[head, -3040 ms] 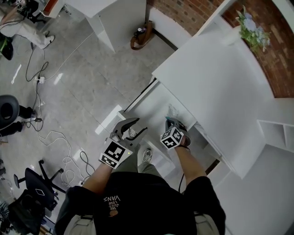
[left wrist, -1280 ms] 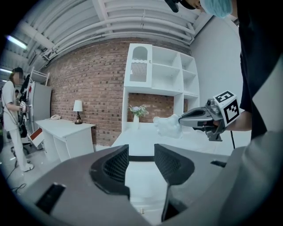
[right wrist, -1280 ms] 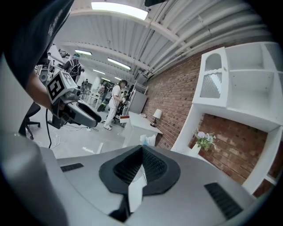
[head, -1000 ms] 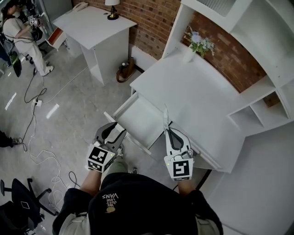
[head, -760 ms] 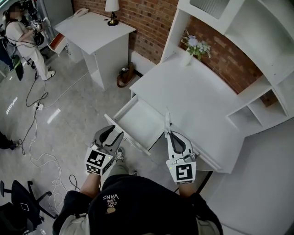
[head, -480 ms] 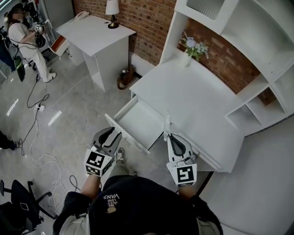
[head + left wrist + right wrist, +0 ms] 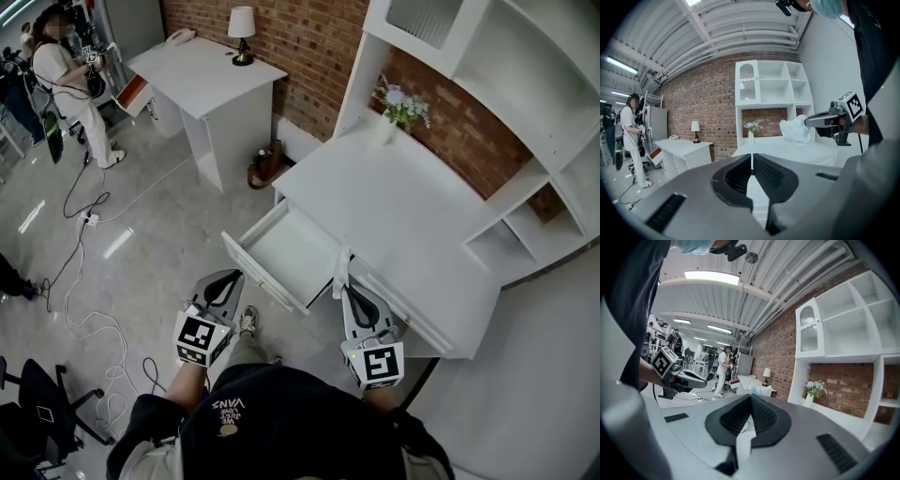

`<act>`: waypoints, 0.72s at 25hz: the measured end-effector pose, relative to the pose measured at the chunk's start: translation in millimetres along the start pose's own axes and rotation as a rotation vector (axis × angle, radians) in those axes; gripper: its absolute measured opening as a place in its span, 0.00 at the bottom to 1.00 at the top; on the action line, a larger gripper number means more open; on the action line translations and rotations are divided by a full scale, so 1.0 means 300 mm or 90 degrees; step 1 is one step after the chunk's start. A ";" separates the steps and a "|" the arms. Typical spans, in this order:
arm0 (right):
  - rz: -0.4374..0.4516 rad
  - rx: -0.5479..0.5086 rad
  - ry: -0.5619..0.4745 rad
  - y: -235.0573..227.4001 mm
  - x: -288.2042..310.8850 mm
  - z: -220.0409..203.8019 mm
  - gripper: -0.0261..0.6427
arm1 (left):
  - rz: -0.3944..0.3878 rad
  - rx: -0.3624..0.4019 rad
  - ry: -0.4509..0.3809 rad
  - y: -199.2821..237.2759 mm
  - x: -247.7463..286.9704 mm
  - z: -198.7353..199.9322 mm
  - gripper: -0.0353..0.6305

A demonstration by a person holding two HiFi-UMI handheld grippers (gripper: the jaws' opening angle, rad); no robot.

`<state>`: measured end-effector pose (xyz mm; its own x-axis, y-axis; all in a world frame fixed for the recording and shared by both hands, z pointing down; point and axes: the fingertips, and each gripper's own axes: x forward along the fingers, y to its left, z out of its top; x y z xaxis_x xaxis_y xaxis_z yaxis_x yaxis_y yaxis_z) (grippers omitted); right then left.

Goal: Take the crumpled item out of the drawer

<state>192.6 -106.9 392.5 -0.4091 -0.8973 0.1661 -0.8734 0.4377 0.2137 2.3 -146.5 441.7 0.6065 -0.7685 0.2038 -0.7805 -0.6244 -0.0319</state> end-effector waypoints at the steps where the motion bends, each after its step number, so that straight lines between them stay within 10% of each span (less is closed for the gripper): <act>1: 0.004 0.006 -0.003 0.006 -0.005 -0.004 0.04 | 0.003 0.000 0.001 -0.001 -0.010 0.000 0.08; 18: 0.025 0.022 0.017 0.091 -0.041 -0.045 0.04 | 0.018 -0.012 0.001 -0.029 -0.103 -0.033 0.06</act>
<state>177.1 -83.2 409.2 -0.4371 -0.8771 0.1993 -0.8653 0.4705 0.1729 -11.1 -115.9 445.3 0.5844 -0.7852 0.2050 -0.7997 -0.6002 -0.0191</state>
